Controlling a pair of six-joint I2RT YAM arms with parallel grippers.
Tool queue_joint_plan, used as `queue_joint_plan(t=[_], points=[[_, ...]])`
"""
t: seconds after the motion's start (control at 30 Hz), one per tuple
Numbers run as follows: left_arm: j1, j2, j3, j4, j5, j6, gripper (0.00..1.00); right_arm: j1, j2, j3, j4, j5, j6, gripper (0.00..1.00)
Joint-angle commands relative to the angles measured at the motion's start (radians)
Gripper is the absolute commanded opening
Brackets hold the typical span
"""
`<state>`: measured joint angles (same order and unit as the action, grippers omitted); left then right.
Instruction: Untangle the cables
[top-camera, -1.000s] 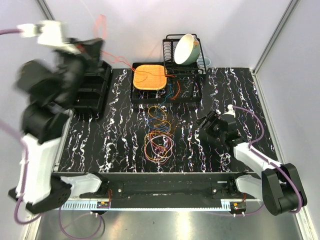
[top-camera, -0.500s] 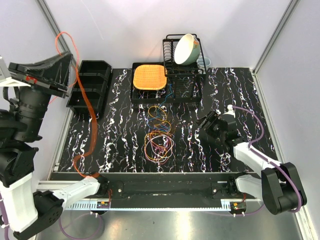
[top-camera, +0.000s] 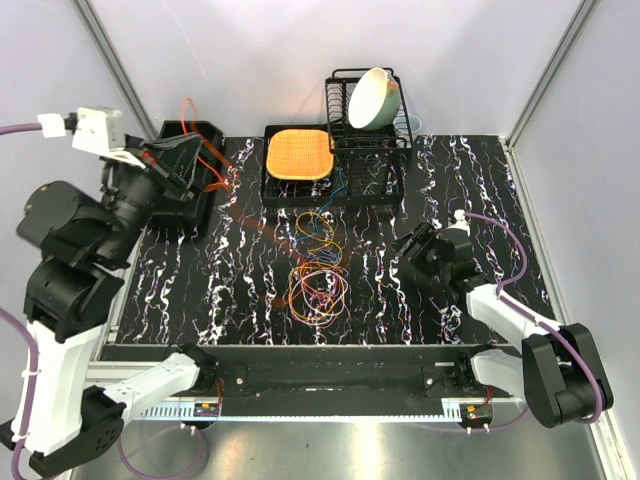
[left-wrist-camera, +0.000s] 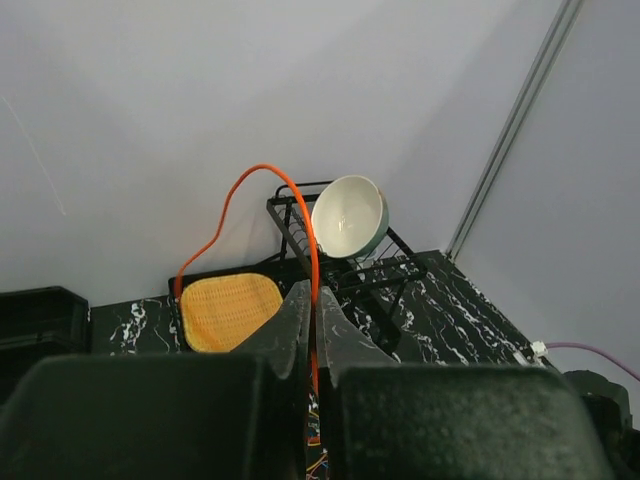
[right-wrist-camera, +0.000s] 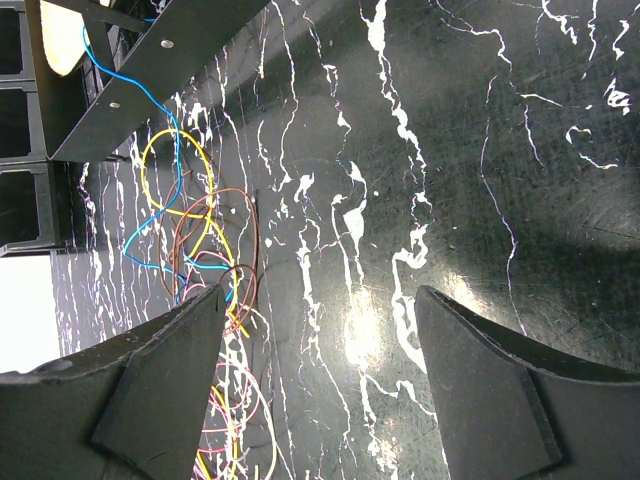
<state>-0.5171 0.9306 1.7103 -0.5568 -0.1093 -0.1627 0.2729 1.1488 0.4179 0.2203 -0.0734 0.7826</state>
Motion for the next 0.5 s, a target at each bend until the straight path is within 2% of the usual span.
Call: queue_joint_plan(t=[0.0,0.3,0.37,0.47], points=[[0.0,-0.012,-0.05,0.055,-0.047,-0.017,0.0,-0.004,-0.004,0.009,0.042,-0.014,-0.005,0.82],[0.0,-0.116,-0.524,0.17,-0.096,-0.156,0.0,-0.003,0.002,0.013,0.044,-0.02,-0.011,0.83],[0.0,-0.112,-0.573,0.179,-0.084,-0.162,0.0,-0.003,0.009,0.018,0.044,-0.026,-0.013,0.83],[0.0,-0.082,-0.649,0.169,-0.157,-0.179,0.0,-0.004,0.017,0.024,0.044,-0.035,-0.017,0.83]])
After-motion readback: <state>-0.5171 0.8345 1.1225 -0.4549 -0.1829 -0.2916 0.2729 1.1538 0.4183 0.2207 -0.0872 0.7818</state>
